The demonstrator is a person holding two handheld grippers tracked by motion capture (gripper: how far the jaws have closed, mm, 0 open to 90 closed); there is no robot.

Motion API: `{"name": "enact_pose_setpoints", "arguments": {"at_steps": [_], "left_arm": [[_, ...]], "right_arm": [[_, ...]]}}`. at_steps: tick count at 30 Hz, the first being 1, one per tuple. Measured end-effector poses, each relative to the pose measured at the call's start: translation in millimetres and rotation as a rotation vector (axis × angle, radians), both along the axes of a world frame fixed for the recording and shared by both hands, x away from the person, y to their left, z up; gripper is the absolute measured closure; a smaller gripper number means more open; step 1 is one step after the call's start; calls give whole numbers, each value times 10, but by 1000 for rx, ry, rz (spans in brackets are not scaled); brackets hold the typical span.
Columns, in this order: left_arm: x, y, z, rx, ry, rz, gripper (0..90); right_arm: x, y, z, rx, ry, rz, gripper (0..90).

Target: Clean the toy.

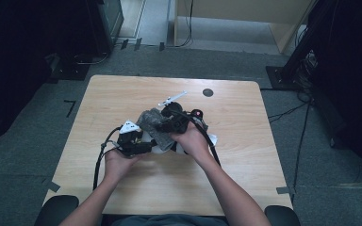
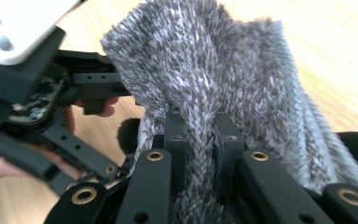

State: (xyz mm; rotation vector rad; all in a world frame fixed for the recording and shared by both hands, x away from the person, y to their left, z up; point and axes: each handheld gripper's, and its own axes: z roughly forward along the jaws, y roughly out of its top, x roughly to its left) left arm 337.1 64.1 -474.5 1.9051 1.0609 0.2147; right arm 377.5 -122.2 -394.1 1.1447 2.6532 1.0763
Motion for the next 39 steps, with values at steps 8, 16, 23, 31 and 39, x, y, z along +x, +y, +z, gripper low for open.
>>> {"name": "enact_pose_setpoints", "arguments": {"at_steps": [8,16,23,31,39], "left_arm": [[12,1,-20,0,6,6,333],[14,3,-15,15,6,-8,341],[8,-1,-17,16,3,-16,343],[12,0,-21,11,6,-13,343],[-1,-6,-19,19,2,-16,342]], "right_arm": [[-64,72,-72,-93,-78,42,812],[-90,-154,-99,-69,-34,60,818],[-142,-337,-85,-51,-14,57,820],[-101,-652,-14,-22,-11,-20,820],[-82,-950,-21,-33,-4,-124,817]]}}
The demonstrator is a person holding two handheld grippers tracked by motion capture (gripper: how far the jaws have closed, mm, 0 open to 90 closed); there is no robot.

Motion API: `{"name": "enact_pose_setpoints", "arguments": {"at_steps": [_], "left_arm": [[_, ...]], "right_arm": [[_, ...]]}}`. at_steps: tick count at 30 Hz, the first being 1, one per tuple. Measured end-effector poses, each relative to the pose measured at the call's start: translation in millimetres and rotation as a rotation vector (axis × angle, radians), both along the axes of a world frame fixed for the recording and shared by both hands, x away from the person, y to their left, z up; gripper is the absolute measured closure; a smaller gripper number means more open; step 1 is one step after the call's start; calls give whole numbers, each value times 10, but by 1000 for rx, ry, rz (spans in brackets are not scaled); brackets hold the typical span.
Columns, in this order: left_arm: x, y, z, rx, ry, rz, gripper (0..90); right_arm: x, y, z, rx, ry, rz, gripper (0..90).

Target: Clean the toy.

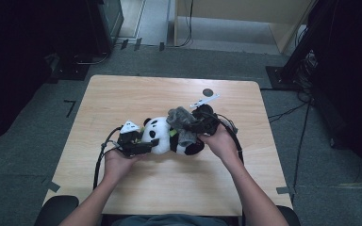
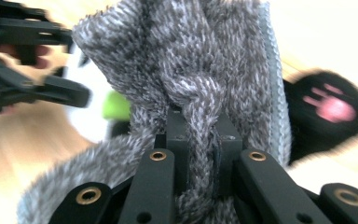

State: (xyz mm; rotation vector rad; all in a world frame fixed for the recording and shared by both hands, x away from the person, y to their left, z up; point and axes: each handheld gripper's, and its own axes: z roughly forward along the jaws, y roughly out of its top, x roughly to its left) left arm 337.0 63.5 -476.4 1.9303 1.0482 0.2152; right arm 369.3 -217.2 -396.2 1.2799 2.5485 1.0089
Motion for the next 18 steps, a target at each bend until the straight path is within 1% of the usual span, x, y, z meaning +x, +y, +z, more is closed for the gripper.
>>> {"name": "enact_pose_setpoints", "arguments": {"at_steps": [1,2,3,6,7,8,11,13,16,18], "left_arm": [[-2,-3,1,2,-2,-2,341],[-4,-6,2,4,-4,-2,341],[-6,-9,3,4,-5,0,341],[-6,-9,7,4,-3,2,341],[-7,-9,8,3,-2,3,342],[-7,-9,9,2,-2,4,343],[-8,-10,14,1,4,6,349],[-6,-14,21,3,8,8,354],[-3,-15,24,3,12,10,361],[1,-15,28,3,18,11,365]], "right_arm": [[4,-32,3,14,7,-10,817],[-1,-50,12,14,4,-15,817],[-13,-56,28,13,-7,-15,817],[-50,-42,114,42,-41,-3,817],[-76,-21,157,54,-38,-8,817],[-94,4,193,66,-46,-3,817],[-170,136,262,80,-60,35,817],[-207,231,250,72,-55,56,816],[-257,382,154,53,-39,88,815],[-291,456,58,13,-49,107,815]]}}
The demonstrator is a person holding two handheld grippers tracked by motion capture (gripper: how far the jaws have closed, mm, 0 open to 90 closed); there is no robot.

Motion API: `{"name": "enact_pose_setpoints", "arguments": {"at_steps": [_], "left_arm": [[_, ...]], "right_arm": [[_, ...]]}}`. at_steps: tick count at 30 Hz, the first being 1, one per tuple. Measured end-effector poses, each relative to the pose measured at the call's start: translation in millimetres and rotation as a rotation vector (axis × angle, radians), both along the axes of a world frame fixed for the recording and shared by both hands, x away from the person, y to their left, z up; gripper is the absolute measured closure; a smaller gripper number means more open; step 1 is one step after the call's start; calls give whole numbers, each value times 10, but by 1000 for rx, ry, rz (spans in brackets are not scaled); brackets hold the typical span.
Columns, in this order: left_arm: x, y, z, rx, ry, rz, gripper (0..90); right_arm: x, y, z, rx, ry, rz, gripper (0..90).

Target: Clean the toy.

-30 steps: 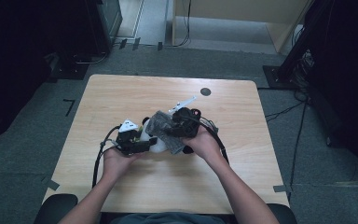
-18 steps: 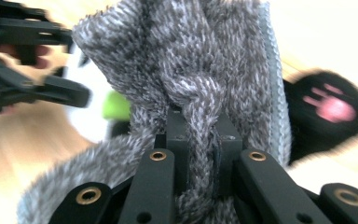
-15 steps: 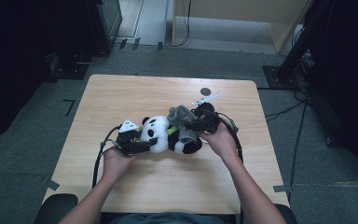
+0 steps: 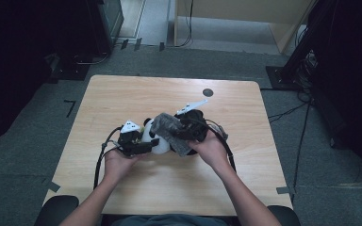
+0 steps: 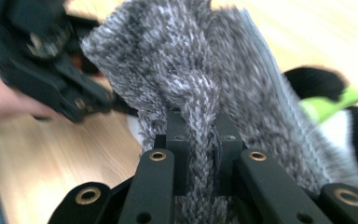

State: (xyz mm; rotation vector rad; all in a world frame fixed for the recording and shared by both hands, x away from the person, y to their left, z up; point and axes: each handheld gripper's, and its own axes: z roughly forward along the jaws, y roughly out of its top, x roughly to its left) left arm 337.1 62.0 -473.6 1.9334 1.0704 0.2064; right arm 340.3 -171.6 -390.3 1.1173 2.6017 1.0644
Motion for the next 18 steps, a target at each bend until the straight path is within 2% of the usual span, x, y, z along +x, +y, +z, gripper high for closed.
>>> {"name": "enact_pose_setpoints", "arguments": {"at_steps": [4,7,8,12,18], "left_arm": [[16,17,-2,-14,26,-3,370],[8,10,-3,-5,21,-5,370],[8,11,-3,-5,20,-6,370],[7,8,-8,-1,13,-10,370],[4,12,-10,6,6,-20,369]], "right_arm": [[-102,58,-127,-53,-59,27,816],[-207,99,-180,-102,-109,54,816],[-240,104,-197,-107,-110,56,816],[-324,108,-331,-138,-71,88,816],[-430,74,-452,-180,-112,108,817]]}}
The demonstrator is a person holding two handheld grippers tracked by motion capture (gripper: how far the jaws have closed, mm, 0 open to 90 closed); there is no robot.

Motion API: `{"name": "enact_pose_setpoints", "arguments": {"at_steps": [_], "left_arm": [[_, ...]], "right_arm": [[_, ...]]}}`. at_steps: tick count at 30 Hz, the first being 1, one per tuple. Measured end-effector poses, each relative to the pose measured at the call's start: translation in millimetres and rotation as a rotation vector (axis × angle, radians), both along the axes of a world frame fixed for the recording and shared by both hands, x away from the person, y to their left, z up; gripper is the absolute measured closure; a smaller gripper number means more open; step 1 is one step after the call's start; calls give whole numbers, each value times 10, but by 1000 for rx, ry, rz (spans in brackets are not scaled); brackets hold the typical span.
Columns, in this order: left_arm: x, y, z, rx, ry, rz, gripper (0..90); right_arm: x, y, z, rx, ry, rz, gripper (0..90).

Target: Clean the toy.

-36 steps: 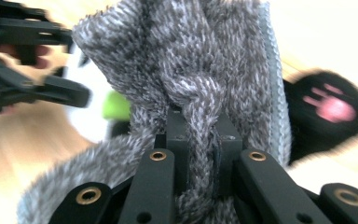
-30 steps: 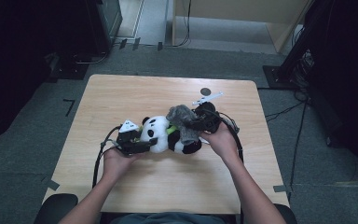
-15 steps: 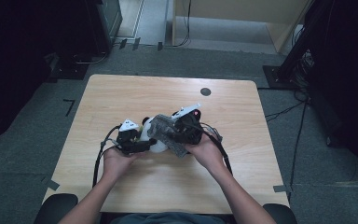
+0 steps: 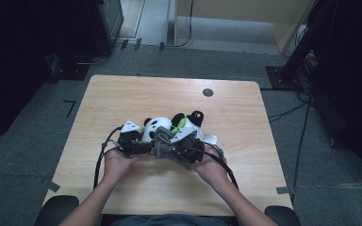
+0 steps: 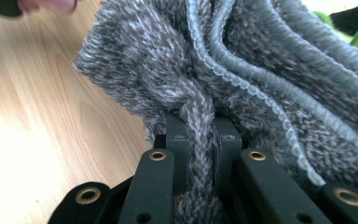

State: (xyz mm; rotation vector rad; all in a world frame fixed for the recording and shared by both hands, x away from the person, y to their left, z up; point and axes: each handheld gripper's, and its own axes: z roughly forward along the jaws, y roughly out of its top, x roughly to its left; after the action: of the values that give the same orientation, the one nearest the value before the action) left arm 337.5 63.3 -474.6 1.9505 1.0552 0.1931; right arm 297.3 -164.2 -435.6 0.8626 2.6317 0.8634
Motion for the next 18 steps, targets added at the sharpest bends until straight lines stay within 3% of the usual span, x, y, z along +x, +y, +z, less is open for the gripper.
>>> {"name": "enact_pose_setpoints", "arguments": {"at_steps": [4,9,14,18], "left_arm": [[-8,1,-1,3,-1,-3,366],[-7,-2,-2,4,0,-3,367],[-8,-1,-3,6,5,-4,364],[-5,1,-4,3,6,-3,364]], "right_arm": [[-47,-29,-50,-12,-10,22,817],[-76,-88,-97,26,9,7,817],[-119,-49,-165,-22,-10,36,817],[-134,-37,-211,-45,9,47,817]]}}
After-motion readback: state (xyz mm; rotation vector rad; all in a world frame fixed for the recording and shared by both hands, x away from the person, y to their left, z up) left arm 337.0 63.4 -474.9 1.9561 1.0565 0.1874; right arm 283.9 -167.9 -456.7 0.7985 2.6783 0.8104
